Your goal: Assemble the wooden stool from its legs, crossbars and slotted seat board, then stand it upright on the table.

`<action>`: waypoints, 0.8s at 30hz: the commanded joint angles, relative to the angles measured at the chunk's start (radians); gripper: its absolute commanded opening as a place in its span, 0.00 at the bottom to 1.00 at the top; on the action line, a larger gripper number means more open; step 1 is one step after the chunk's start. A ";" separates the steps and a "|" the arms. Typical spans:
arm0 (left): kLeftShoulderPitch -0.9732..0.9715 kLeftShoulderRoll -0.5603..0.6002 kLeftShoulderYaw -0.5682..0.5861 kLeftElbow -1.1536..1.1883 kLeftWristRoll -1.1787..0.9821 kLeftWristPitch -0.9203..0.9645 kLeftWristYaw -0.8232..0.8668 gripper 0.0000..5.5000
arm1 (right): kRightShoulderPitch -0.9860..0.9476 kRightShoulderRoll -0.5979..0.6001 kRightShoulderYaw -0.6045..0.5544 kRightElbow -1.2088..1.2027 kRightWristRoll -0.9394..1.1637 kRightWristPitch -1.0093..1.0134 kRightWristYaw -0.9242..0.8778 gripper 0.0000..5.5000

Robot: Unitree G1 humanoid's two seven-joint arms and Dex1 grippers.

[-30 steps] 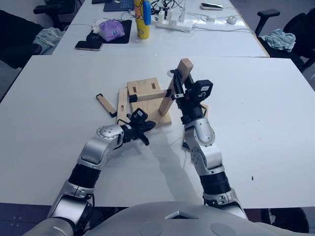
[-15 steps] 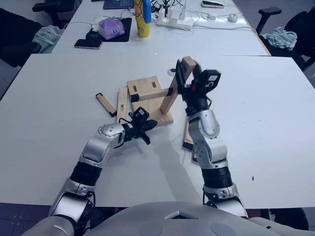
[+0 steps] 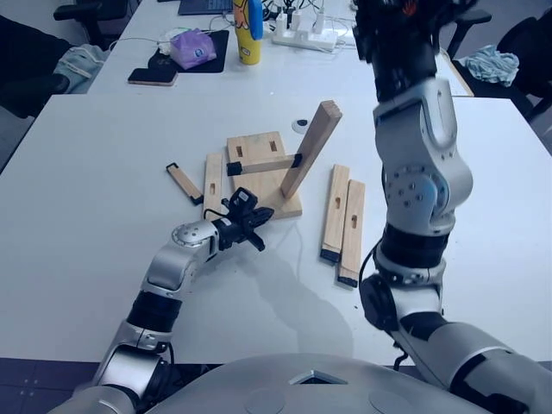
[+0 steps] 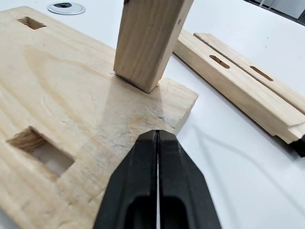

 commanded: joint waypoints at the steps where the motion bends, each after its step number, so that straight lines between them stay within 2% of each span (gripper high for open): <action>1: 0.035 0.003 -0.009 0.071 0.039 0.042 0.038 0.00 | -0.037 0.001 0.032 0.060 -0.021 0.023 0.025 0.23; 5: 0.021 -0.007 -0.011 0.085 0.040 0.035 0.042 0.00 | 0.132 0.004 0.092 0.067 -0.089 0.120 -0.038 0.11; 8: 0.022 -0.014 -0.006 0.086 0.039 0.031 0.052 0.00 | 0.259 0.023 0.154 0.161 -0.136 0.176 -0.041 0.03; 9: 0.020 -0.017 -0.006 0.092 0.039 0.027 0.053 0.00 | 0.254 0.034 0.162 0.184 -0.138 0.180 -0.032 0.00; 12: 0.021 -0.023 -0.001 0.097 0.036 0.021 0.060 0.00 | 0.151 0.059 0.139 0.171 -0.133 0.080 0.005 0.00; 14: 0.022 -0.028 -0.001 0.100 0.037 0.017 0.064 0.00 | 0.076 0.056 0.082 0.124 -0.112 -0.002 0.021 0.00; 16: 0.024 -0.030 0.000 0.102 0.038 0.013 0.067 0.00 | 0.019 0.024 0.007 0.080 -0.104 -0.047 0.003 0.00; 19: 0.045 -0.034 0.018 0.085 0.038 0.007 0.085 0.00 | -0.002 -0.079 -0.046 0.067 -0.179 -0.056 -0.023 0.00; 21: 0.065 -0.037 0.029 0.071 0.037 0.003 0.096 0.00 | 0.058 -0.158 -0.068 0.075 -0.232 -0.031 -0.021 0.00; 24: 0.095 -0.041 0.039 0.034 0.034 0.001 0.115 0.00 | 0.280 -0.240 -0.067 0.047 -0.252 0.104 0.028 0.00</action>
